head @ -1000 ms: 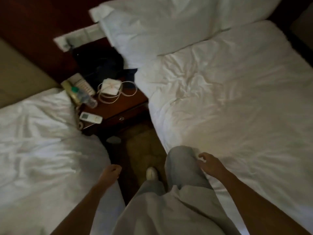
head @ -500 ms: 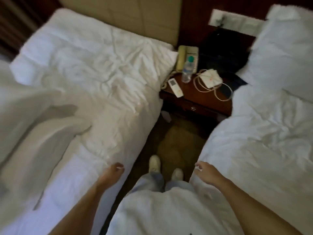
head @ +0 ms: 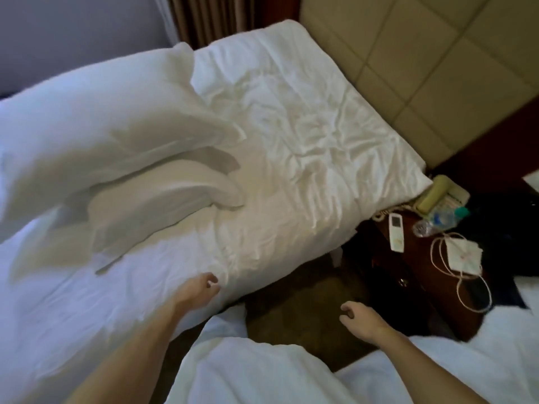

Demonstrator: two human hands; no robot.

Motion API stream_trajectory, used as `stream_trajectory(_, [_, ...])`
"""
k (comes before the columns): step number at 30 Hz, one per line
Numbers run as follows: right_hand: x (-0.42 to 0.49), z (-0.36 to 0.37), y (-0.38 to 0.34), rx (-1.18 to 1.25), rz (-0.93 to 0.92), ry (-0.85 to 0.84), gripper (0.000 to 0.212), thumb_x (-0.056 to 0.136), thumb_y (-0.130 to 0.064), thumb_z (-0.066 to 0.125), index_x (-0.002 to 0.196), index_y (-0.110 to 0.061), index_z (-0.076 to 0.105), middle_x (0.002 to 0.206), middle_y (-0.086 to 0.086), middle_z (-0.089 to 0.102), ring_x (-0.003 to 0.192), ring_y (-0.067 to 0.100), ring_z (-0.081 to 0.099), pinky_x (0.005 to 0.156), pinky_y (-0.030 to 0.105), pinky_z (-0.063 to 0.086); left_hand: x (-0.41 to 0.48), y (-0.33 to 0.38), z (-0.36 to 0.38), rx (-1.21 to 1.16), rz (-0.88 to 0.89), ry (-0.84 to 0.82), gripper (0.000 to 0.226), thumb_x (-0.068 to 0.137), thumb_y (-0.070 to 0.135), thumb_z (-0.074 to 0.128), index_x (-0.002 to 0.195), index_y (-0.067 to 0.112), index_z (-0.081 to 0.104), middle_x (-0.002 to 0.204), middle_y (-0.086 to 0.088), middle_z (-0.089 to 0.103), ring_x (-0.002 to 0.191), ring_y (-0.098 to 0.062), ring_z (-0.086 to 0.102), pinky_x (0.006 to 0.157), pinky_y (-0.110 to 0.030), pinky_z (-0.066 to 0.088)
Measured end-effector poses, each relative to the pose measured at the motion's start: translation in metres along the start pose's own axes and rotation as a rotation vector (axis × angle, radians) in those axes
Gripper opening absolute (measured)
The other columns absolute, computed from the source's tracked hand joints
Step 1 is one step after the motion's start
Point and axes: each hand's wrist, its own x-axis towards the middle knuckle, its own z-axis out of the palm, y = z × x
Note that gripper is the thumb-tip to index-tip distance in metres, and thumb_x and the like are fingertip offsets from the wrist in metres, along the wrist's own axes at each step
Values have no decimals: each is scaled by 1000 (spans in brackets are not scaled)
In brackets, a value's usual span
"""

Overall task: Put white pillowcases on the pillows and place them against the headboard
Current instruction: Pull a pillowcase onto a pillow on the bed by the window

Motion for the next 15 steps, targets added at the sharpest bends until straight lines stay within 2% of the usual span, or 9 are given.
stream_trajectory(7, [57,-47,-180,-122,-82,-10,46,97,-40,52,140,-25,49,140,-1,52,126,18,51,103,35,44,64,-47,-121,27,26,101,40,97,40,48,131,21,56,129,-3,62,116,-22,59,95,-34,47])
stream_trajectory(11, [80,-66,-292,-151,-186,-51,44,99,-37,49,141,-23,46,142,3,49,126,20,49,100,30,42,82,-63,-194,74,26,234,43,97,35,48,137,18,51,133,-12,58,116,-31,58,94,-38,48])
stream_trajectory(15, [100,-85,-385,-267,-334,-13,46,99,-39,50,142,-24,45,140,2,53,123,20,53,99,33,45,97,-74,-254,4,1,402,46,94,30,53,137,14,50,134,-14,51,110,-36,57,92,-44,49])
